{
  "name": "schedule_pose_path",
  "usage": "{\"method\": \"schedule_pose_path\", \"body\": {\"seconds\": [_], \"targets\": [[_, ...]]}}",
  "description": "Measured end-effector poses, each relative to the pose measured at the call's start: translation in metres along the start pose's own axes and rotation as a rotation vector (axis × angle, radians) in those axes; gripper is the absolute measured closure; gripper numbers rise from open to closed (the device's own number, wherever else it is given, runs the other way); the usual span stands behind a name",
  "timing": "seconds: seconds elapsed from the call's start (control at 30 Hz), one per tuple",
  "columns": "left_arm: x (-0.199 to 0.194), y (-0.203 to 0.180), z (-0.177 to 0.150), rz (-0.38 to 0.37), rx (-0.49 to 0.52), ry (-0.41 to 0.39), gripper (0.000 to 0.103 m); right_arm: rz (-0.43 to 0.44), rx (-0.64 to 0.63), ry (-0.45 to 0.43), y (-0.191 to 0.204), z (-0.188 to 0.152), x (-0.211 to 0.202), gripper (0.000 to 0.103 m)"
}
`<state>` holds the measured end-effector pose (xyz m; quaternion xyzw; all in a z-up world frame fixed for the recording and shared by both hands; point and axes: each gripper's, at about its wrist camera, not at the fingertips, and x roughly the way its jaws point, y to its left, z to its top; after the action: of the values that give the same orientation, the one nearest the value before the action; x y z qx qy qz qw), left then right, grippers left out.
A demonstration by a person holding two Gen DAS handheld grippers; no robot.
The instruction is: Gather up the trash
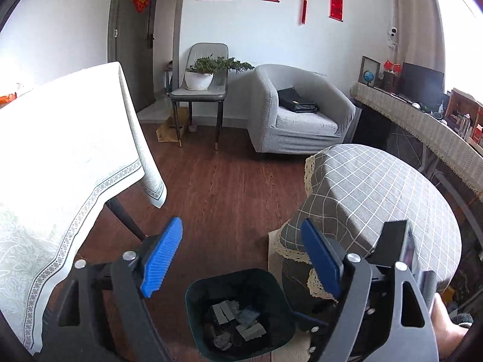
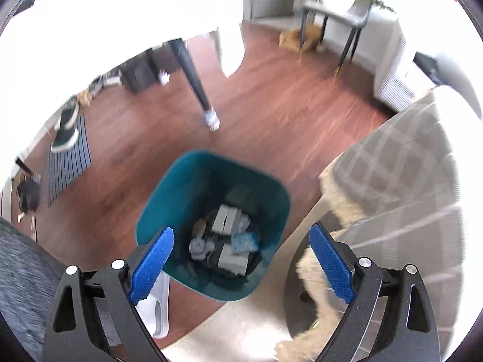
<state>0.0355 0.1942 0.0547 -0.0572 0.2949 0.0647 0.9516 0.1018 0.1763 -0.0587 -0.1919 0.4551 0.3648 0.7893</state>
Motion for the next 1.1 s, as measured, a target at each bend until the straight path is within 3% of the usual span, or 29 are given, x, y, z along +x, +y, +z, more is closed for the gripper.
{"method": "schedule_pose_path", "body": {"seconds": [0.23,0.33,0.6,0.7,0.83,0.93,1.1], "targets": [[-0.038,-0.018,-0.019,0.058,0.007,-0.016,0.008,-0.087,0.058,-0.22,-0.028,-0.016,-0.105,0.015],[-0.045,-0.032,-0.029,0.112,0.024,-0.02,0.005,-0.131,0.128,-0.268,-0.047,-0.037,-0.144,0.016],[-0.057,-0.036,-0.057,0.136,0.074,-0.03,0.003,-0.323,0.335,-0.381,-0.103,-0.113,-0.225,0.016],[-0.058,-0.029,-0.067,0.147,0.077,-0.036,0.003,-0.383,0.365,-0.402,-0.111,-0.134,-0.24,0.012],[-0.067,-0.018,-0.071,0.108,-0.003,-0.054,0.003,-0.401,0.44,-0.419,-0.117,-0.158,-0.247,0.009],[-0.064,-0.021,-0.072,0.109,0.006,-0.039,0.003,-0.429,0.426,-0.431,-0.111,-0.166,-0.241,0.007],[-0.061,-0.032,-0.077,0.106,0.042,-0.016,0.003,-0.402,0.38,-0.421,-0.105,-0.167,-0.237,0.004]]}}
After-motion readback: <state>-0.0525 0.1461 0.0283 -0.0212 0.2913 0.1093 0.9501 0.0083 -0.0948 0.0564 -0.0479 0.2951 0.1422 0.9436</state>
